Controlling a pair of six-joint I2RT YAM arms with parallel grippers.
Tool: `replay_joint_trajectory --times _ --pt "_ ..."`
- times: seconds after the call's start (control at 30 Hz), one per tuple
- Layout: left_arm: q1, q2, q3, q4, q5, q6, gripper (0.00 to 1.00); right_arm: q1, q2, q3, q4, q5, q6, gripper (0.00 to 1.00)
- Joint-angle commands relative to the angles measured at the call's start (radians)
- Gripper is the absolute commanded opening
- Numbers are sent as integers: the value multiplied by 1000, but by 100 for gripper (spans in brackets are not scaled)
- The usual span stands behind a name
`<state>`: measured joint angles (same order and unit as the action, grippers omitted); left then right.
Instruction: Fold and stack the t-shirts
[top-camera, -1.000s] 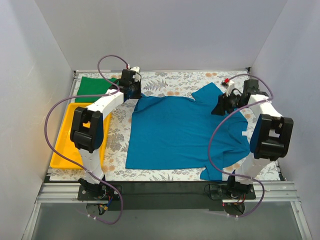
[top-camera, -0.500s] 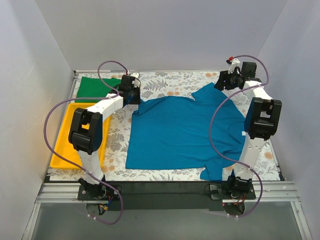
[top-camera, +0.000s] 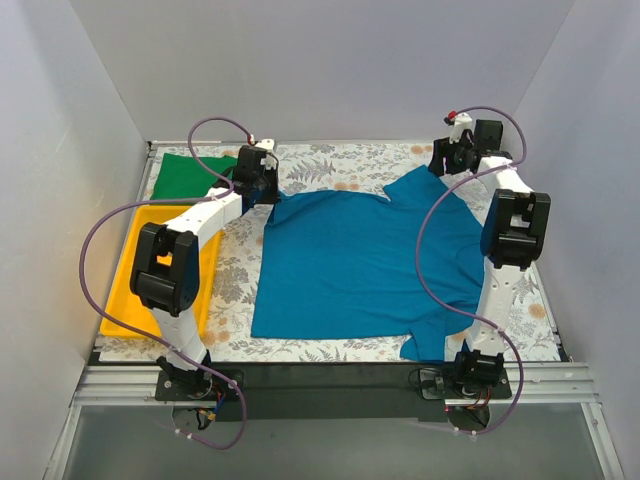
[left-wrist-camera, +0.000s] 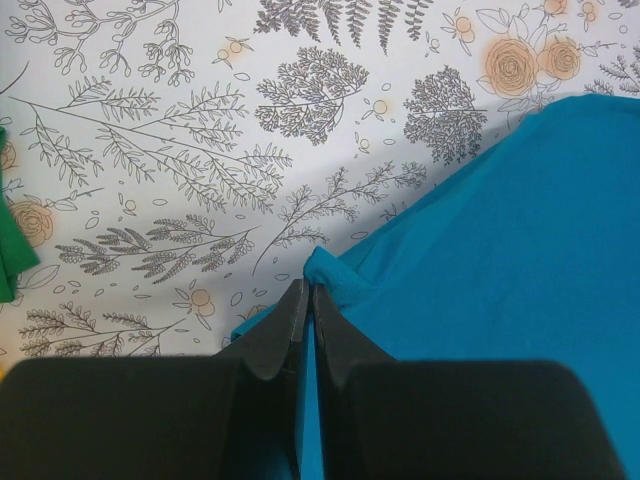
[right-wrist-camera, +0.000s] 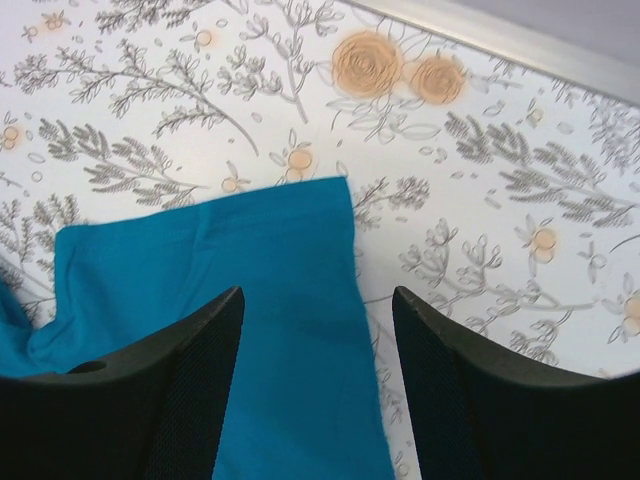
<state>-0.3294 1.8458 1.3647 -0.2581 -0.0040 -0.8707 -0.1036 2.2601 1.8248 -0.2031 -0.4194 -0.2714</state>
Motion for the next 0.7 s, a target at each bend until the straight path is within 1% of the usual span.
replay_joint_trajectory --times 0.0,0.07,0.2,0.67 --pt "4 -57 -13 5 -16 7 0 1 45 102 -36 21 -54 68" --pt "4 -60 -19 6 -19 6 0 1 81 157 -68 33 -55 68" --pt "6 -62 -21 6 -25 6 0 1 110 208 -84 37 -55 68" --pt "9 -51 -12 -21 -22 -24 0 -10 193 292 -91 22 3 68"
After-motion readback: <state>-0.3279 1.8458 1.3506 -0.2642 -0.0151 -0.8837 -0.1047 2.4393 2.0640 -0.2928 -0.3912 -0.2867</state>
